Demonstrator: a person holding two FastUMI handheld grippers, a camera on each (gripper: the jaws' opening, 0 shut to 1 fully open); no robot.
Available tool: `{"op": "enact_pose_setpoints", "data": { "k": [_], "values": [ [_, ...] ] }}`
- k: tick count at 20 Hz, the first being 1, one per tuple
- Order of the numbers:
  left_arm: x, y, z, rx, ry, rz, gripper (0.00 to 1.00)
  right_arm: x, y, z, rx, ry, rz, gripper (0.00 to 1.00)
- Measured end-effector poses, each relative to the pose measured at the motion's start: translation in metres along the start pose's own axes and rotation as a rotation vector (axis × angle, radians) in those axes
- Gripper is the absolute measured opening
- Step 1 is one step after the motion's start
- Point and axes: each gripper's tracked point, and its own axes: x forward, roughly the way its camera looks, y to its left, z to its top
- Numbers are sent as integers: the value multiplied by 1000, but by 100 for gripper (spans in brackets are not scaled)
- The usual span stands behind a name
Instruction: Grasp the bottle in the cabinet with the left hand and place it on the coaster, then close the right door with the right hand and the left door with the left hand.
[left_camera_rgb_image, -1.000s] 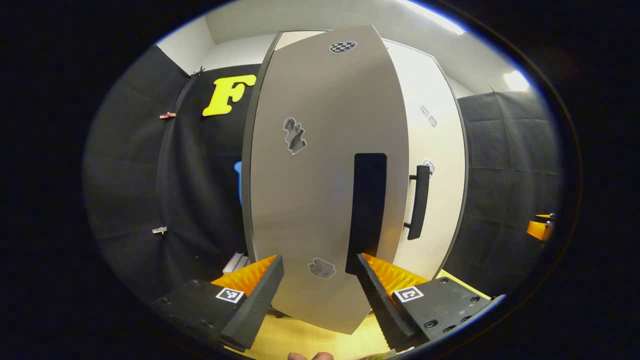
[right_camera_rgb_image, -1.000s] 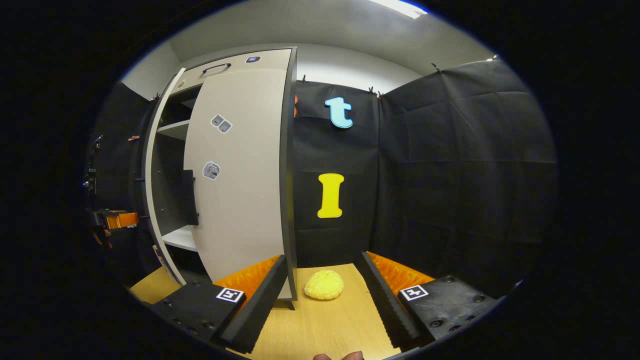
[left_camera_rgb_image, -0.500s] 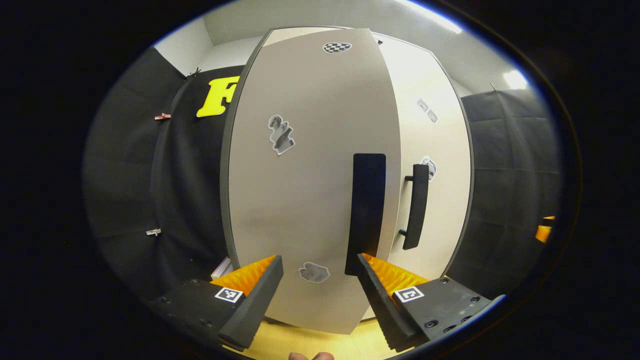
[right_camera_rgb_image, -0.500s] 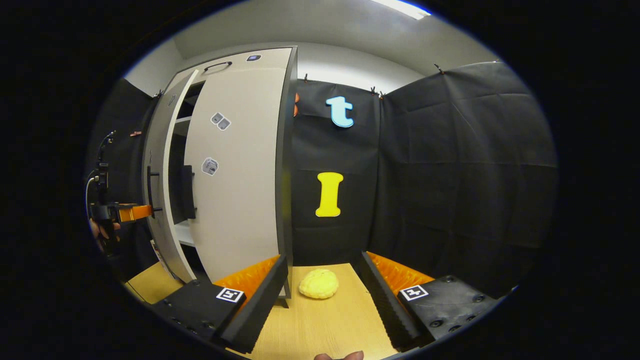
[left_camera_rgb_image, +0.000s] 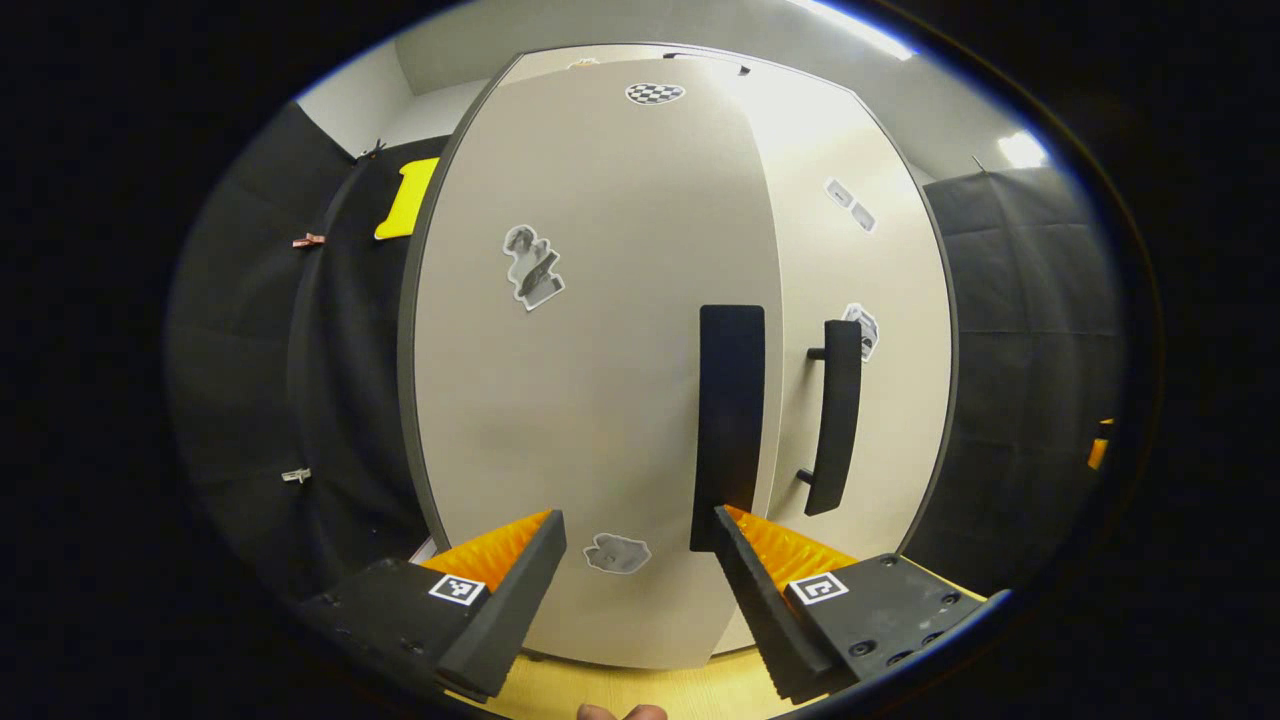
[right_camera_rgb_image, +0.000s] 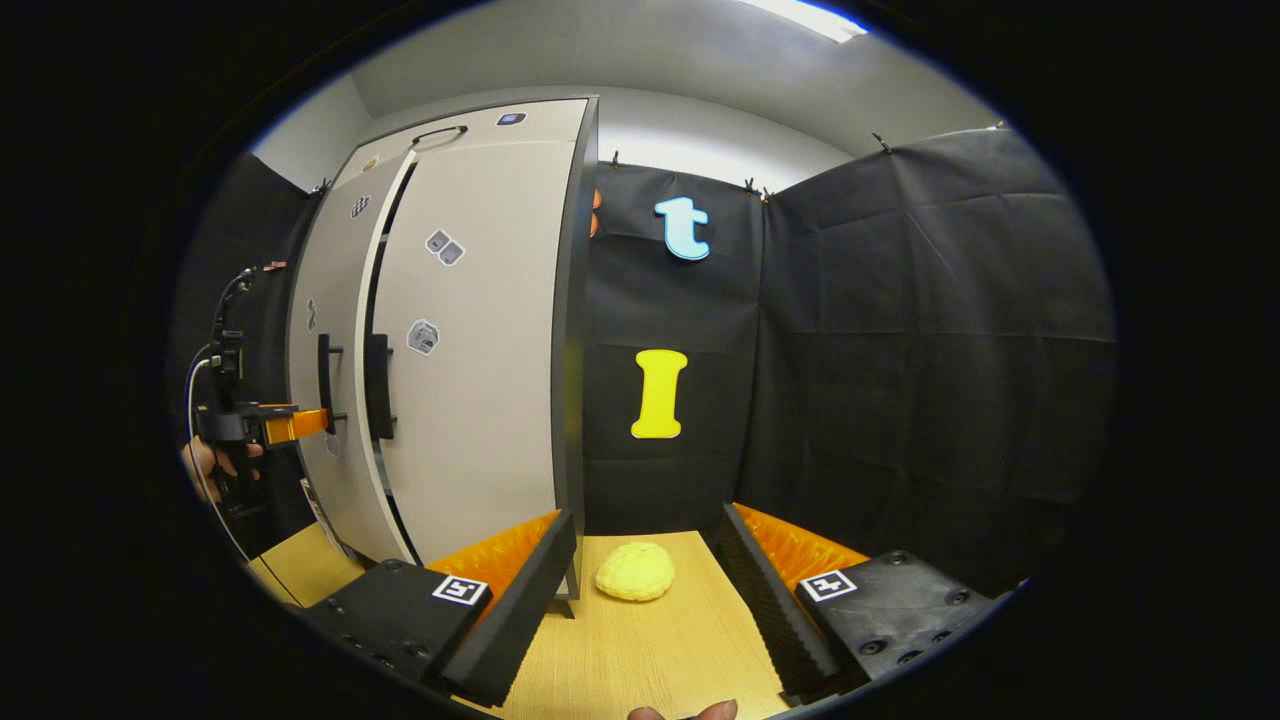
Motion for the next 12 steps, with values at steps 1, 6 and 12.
{"op": "enact_pose_setpoints", "data": {
  "k": [1, 6, 12],
  "values": [
    [0, 0, 0, 2, 0, 2, 94, 0, 3, 2, 0, -3, 6, 97],
    [-22, 8, 13, 10, -23, 18, 95, -1, 30, 11, 1, -18, 52, 97],
    [-72, 17, 20, 32, -24, 5, 95, -5, 63, 26, 4, -44, 96, 97]
  ]
}}
